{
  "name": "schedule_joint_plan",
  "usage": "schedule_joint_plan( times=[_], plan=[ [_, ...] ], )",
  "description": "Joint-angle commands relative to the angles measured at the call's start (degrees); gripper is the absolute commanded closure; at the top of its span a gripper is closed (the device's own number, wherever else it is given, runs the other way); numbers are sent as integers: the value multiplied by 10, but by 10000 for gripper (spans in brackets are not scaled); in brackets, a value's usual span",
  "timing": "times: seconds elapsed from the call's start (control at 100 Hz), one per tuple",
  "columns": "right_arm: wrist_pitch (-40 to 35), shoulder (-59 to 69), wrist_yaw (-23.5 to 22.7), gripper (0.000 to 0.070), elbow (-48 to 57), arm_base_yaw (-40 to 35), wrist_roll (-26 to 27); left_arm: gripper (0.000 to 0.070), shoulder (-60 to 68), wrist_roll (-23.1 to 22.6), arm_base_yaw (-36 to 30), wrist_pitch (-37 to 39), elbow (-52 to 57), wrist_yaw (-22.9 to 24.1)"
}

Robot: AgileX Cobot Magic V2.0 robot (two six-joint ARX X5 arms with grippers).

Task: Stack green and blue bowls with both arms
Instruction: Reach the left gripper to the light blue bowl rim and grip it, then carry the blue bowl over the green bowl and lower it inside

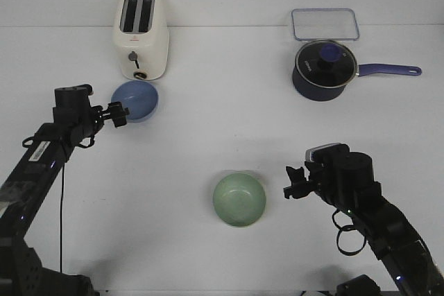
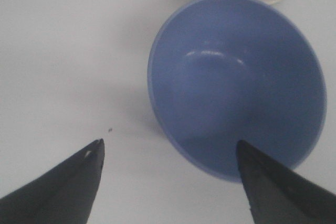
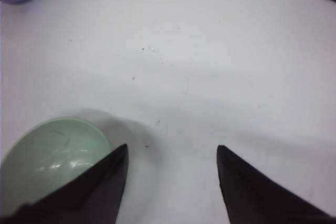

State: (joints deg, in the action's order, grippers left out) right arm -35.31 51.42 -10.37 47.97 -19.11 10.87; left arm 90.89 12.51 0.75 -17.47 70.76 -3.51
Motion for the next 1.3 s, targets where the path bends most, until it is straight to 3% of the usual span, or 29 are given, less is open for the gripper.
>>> schedule_joint_plan(
  times=[0.0,0.41,0.5,0.56,0.67,0.84,0.98,1.29],
  plan=[
    [6,4,-1,344,9,-3,-5,226,32,-10,6,2,32,-9],
    [6,4,-1,344,9,-3,-4,228,149,-9,15,-5,93,-26],
    [5,4,-2,344,9,-3,-5,257,162,-9,15,-5,93,-28],
    [5,4,-2,344,9,-3,-4,367,167,-9,15,-5,93,-28],
    [5,4,-2,344,9,-3,-4,699,167,-9,15,0,93,-29],
    [5,4,-2,345,9,-3,-4,688,164,-12,15,-11,100,-33],
    [5,4,-2,345,9,-3,-4,688,145,-31,12,-46,106,-81],
    [5,4,-2,345,9,-3,-4,688,-4,-91,-20,-134,106,-127]
  ],
)
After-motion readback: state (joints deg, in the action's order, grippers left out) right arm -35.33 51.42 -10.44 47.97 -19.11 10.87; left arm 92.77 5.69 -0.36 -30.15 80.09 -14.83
